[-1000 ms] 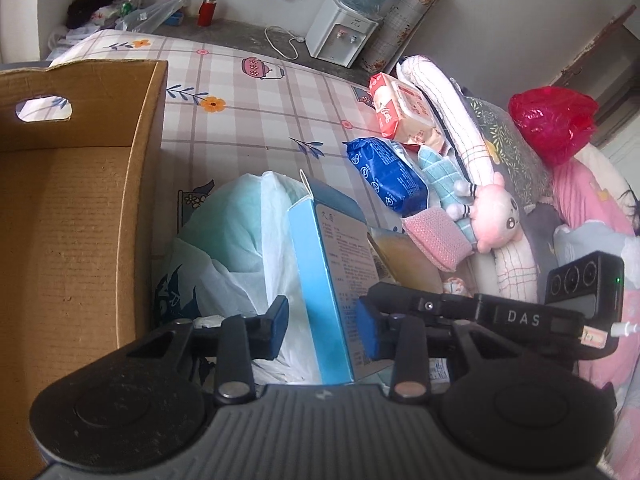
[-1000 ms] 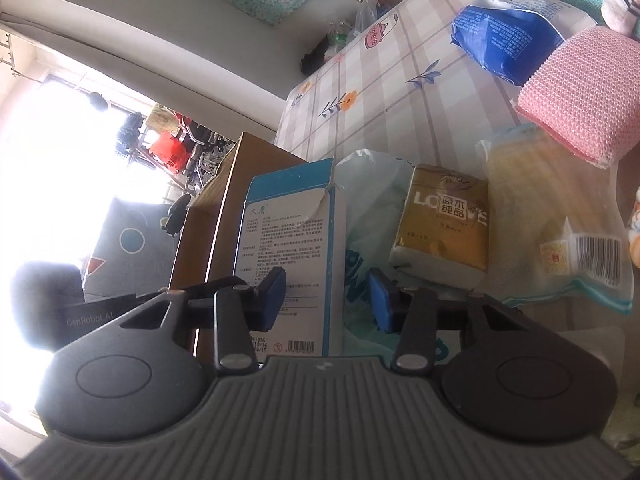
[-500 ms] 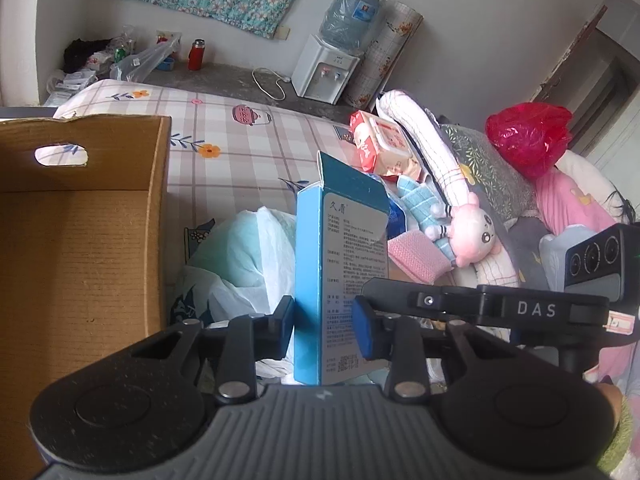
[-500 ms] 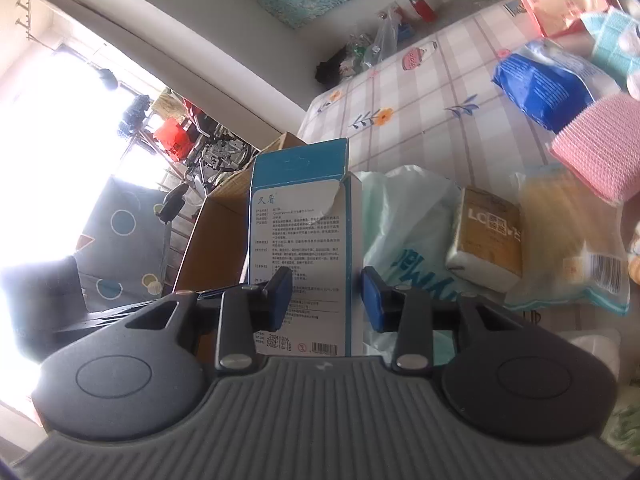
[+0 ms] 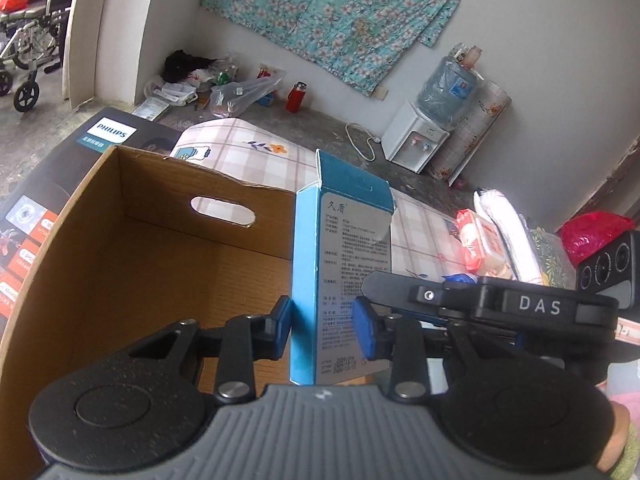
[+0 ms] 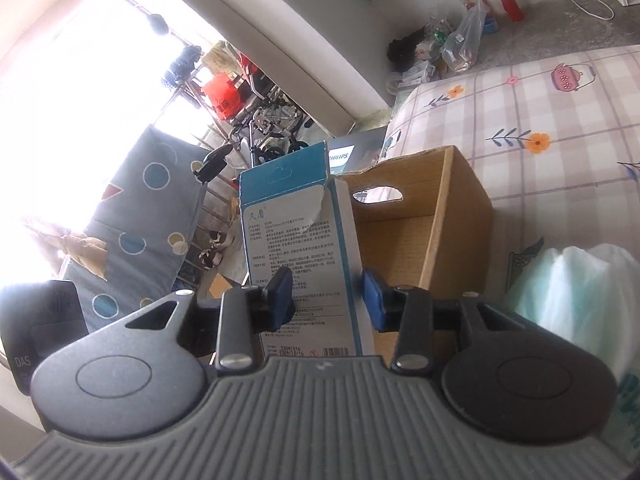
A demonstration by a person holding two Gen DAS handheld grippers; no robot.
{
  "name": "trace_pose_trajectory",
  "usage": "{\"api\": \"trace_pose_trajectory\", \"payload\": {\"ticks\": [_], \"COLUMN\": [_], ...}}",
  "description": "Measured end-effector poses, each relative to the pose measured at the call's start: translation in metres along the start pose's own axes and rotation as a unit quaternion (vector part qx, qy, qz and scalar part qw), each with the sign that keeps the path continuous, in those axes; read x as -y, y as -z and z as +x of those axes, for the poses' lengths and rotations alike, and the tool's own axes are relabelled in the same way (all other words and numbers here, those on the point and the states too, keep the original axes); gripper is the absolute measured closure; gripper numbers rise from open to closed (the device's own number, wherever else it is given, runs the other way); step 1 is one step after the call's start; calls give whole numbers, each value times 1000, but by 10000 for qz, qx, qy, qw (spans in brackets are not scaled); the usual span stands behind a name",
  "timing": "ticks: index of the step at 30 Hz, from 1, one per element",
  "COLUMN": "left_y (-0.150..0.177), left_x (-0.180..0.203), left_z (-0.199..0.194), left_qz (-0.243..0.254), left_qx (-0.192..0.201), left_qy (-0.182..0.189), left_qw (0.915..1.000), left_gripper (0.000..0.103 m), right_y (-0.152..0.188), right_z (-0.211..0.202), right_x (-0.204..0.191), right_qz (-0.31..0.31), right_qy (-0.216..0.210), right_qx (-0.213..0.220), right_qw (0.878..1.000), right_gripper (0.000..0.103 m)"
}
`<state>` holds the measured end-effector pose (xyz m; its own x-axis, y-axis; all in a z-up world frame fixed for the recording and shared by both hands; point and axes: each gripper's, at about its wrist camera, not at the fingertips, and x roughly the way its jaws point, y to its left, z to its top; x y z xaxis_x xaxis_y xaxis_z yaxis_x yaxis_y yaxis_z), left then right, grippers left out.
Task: Organize soft objects
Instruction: 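Lower the light-blue box into the cardboard box and open the left tool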
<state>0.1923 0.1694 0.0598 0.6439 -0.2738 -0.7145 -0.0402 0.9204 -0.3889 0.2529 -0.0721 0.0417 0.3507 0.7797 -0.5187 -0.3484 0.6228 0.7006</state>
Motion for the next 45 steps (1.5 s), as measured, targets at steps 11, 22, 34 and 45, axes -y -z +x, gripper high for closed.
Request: {"api": "trace_pose_trajectory", "payload": {"ticks": [11,22,34,45], "left_y": [3,-9,-5,-5], "left_x": [-86,-88,-53,-30], "left_z": [108,115,141,153], "left_qz": [-1062,-943,-200,-351], "left_qx": [-1272,-1058,-1201,-1127], "left_qy": [-603,-1253,-1525,-1329], "left_qw": [9843,9819,9808,9841], "left_gripper": [69,48,67,67], "right_y": [-1,33,51,62], "right_z": [43,-18,-41,-53], "right_x": [27,61,83,92], "right_qz": [110,152,406,625], "right_qy": [504,465,394,389], "right_qx": [-120,41,174,234], "right_qw": [9986,9988,9982,9970], "right_gripper": [63,63,63,63]}}
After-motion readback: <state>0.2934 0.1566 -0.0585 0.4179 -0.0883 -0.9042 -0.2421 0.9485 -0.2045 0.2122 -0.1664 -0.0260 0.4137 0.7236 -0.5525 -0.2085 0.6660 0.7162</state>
